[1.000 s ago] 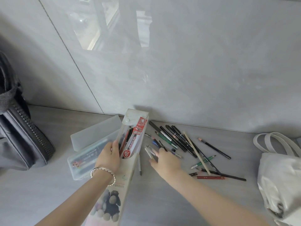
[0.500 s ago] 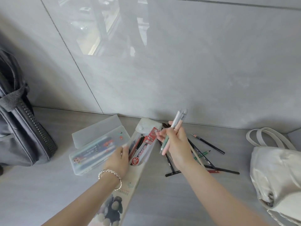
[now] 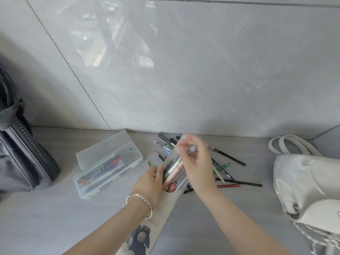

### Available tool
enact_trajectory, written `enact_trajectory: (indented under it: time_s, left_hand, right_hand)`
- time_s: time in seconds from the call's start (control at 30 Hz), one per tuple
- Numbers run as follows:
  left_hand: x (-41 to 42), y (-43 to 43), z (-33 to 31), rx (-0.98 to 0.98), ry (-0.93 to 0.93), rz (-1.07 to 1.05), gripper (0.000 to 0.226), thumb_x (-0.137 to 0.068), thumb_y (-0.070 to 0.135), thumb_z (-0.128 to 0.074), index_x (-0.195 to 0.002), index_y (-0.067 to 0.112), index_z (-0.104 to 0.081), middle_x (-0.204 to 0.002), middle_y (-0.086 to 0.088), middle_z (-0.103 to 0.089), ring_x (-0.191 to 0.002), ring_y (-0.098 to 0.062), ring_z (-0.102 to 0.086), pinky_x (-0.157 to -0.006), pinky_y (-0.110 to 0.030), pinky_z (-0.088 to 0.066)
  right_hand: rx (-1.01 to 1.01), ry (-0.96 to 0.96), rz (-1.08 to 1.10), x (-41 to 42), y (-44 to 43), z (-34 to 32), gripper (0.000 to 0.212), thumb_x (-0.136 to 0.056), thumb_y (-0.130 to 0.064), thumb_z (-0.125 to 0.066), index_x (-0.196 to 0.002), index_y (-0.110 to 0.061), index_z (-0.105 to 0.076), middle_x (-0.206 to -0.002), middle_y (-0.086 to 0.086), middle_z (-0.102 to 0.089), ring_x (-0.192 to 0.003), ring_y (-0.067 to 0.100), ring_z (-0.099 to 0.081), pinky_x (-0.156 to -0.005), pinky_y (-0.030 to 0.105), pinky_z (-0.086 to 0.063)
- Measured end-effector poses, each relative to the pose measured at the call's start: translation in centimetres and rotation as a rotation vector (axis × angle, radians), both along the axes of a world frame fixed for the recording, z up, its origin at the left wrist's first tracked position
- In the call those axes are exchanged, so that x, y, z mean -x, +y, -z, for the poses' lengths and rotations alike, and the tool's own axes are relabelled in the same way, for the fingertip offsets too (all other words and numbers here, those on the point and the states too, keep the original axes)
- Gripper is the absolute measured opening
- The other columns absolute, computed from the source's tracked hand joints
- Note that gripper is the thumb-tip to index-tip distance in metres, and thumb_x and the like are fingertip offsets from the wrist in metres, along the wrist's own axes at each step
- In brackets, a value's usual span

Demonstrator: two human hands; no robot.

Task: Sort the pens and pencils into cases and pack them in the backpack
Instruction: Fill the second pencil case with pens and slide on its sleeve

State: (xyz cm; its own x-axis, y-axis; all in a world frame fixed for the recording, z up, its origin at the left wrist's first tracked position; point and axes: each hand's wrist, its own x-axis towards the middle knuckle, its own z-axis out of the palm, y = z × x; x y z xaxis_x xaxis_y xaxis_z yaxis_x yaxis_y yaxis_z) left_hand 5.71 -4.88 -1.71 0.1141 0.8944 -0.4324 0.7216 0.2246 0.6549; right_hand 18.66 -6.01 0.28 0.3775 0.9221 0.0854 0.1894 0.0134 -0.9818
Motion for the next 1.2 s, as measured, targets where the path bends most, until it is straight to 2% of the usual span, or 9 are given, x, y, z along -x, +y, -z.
enact_trajectory:
  time_s: [0.07, 0.17, 0.33, 0.5, 0.6, 0.7, 0.8, 0.97, 1.2]
  left_hand:
    - [-0.2, -0.2, 0.0, 0.005, -0.021, 0.021, 0.039, -0.099, 0.037, -0.029, -0.066, 0.018, -0.039, -0.062, 0.002, -0.046, -0.059, -0.014, -0.043, -0.057, -0.028, -0.032]
    - [-0.3, -0.4, 0.1, 0.018, -0.047, 0.037, 0.037, -0.099, 0.036, -0.031, -0.065, 0.021, -0.038, -0.061, 0.002, -0.046, -0.058, -0.013, -0.043, -0.060, -0.028, -0.033]
    - [0.0, -0.3, 0.8, 0.022, -0.059, 0.009, 0.036, -0.099, 0.035, -0.032, -0.069, 0.018, -0.042, -0.061, 0.002, -0.048, -0.060, -0.015, -0.044, -0.064, -0.031, -0.035]
    - [0.6, 2.2, 1.3, 0.035, -0.035, -0.112, 0.038, -0.099, 0.034, -0.032, -0.065, 0.019, -0.040, -0.065, 0.000, -0.047, -0.072, -0.024, -0.047, -0.065, -0.031, -0.032]
    - [1.8, 4.3, 1.1, 0.002, 0.003, -0.206, 0.037, -0.099, 0.035, -0.029, -0.071, 0.016, -0.044, -0.068, -0.001, -0.048, -0.072, -0.023, -0.047, -0.060, -0.030, -0.031]
    - [3.5, 6.3, 1.1, -0.044, 0.046, -0.261, 0.036, -0.100, 0.034, -0.028, -0.079, 0.012, -0.048, -0.075, -0.004, -0.050, -0.080, -0.025, -0.047, -0.068, -0.030, -0.031]
    - [4.9, 7.5, 1.4, -0.052, 0.072, -0.298, 0.039, -0.099, 0.035, -0.028, -0.087, 0.006, -0.052, -0.073, -0.003, -0.050, -0.078, -0.027, -0.048, -0.063, -0.032, -0.031]
    - [6.2, 8.1, 2.2, -0.044, 0.084, -0.317, 0.039, -0.099, 0.034, -0.028, -0.081, 0.007, -0.050, -0.068, -0.001, -0.050, -0.063, -0.016, -0.045, -0.053, -0.025, -0.030]
    - [6.8, 8.5, 2.8, -0.026, 0.066, -0.331, 0.040, -0.099, 0.034, -0.029, -0.074, 0.008, -0.047, -0.065, -0.002, -0.046, -0.059, -0.015, -0.043, -0.053, -0.028, -0.030]
  right_hand:
    - [0.023, -0.355, -0.157, -0.2, -0.3, 1.2, 0.024, -0.087, -0.025, -0.058, -0.108, -0.013, -0.062, -0.101, -0.001, -0.063, -0.095, -0.002, -0.052, -0.084, 0.009, -0.039]
    - [0.041, -0.575, -0.257, -0.3, -1.1, 2.4, 0.041, -0.085, -0.039, -0.048, -0.106, -0.007, -0.065, -0.107, 0.003, -0.063, -0.103, 0.004, -0.049, -0.092, 0.006, -0.032]
    - [-0.157, -0.990, -0.316, -1.4, -1.4, 3.8, 0.026, -0.085, -0.027, -0.049, -0.091, -0.011, -0.068, -0.110, 0.003, -0.065, -0.118, 0.014, -0.046, -0.095, 0.027, -0.036]
    - [-0.242, -0.688, -0.184, -2.0, 1.1, 3.5, 0.016, -0.082, -0.014, -0.055, -0.085, -0.008, -0.070, -0.092, 0.004, -0.070, -0.097, 0.014, -0.057, -0.095, 0.027, -0.040]
    - [-0.015, -0.651, -0.056, -2.9, 3.9, 3.9, 0.016, -0.084, -0.006, -0.055, -0.090, -0.007, -0.069, -0.088, 0.005, -0.069, -0.088, 0.017, -0.058, -0.081, 0.024, -0.044]
    - [0.327, -0.716, -0.190, -3.0, 7.4, 5.5, 0.023, -0.089, -0.006, -0.049, -0.106, -0.007, -0.065, -0.104, 0.008, -0.064, -0.098, 0.024, -0.057, -0.084, 0.031, -0.045]
    - [0.456, -0.849, -0.368, -1.8, 10.4, 7.0, 0.026, -0.090, -0.006, -0.048, -0.113, -0.006, -0.060, -0.113, 0.010, -0.061, -0.105, 0.028, -0.055, -0.084, 0.033, -0.043]
    - [0.588, -1.067, -0.501, 0.1, 13.8, 8.0, 0.035, -0.080, 0.005, -0.054, -0.114, -0.003, -0.054, -0.115, 0.016, -0.057, -0.109, 0.034, -0.053, -0.081, 0.038, -0.047]
    - [0.614, -1.123, -0.526, 0.7, 14.6, 8.2, 0.038, -0.089, -0.013, -0.051, -0.125, -0.001, -0.044, -0.127, 0.020, -0.045, -0.112, 0.034, -0.050, -0.086, 0.038, -0.043]
